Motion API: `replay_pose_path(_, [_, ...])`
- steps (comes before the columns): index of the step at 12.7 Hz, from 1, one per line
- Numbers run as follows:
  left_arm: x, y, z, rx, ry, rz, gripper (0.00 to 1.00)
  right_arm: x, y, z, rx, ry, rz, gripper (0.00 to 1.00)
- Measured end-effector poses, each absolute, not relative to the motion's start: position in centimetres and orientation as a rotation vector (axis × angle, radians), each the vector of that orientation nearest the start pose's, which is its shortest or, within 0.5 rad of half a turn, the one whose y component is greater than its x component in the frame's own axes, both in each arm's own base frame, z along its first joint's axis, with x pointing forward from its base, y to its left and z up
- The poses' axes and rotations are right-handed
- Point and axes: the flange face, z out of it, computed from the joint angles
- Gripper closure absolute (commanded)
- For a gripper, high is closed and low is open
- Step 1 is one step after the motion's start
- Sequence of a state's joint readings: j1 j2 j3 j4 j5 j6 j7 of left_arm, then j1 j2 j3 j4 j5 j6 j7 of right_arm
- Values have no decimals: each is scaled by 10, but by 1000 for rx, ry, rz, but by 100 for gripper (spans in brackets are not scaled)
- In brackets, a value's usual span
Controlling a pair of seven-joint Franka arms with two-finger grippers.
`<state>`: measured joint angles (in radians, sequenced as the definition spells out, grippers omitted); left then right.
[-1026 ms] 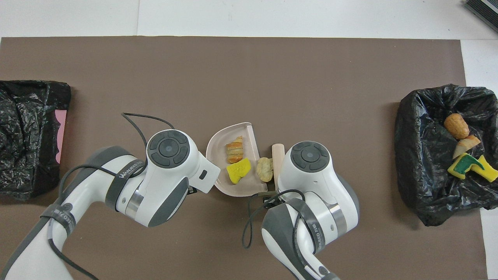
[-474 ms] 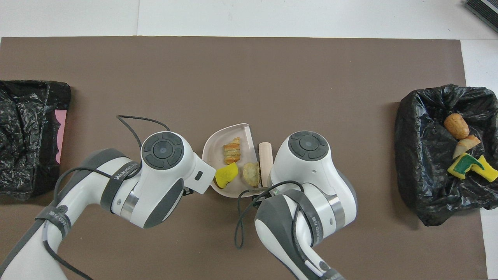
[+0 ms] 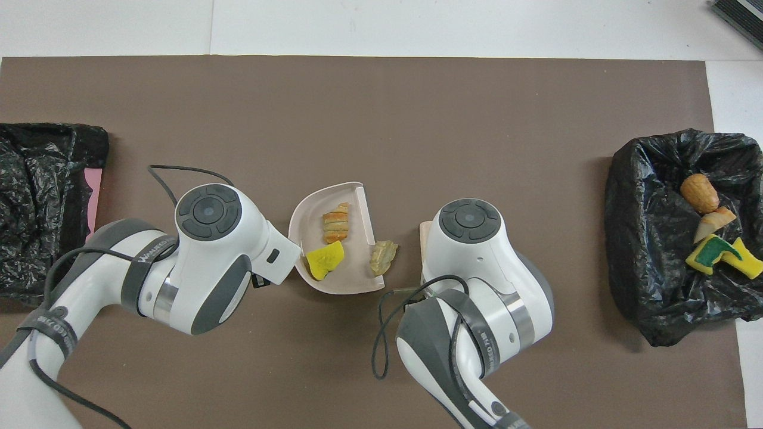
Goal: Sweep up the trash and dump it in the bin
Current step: 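Brush the last pieces into the dustpan with the right gripper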
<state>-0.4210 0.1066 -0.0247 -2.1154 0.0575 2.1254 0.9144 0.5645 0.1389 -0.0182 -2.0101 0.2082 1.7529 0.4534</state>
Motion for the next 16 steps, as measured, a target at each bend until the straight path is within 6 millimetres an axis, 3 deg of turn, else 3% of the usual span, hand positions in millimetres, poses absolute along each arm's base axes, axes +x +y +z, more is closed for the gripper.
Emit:
replay_pose_path(7, [471, -241, 349, -2355, 2042, 171, 100, 433, 335, 359, -3011, -20, 575, 100])
replay_pose_path(12, [470, -241, 349, -2355, 2041, 169, 100, 418, 371, 377, -2847, -193, 583, 100])
replay_pose_path(16, [474, -237, 351, -2357, 2038, 158, 100, 413, 367, 396, -2813, -250, 612, 100])
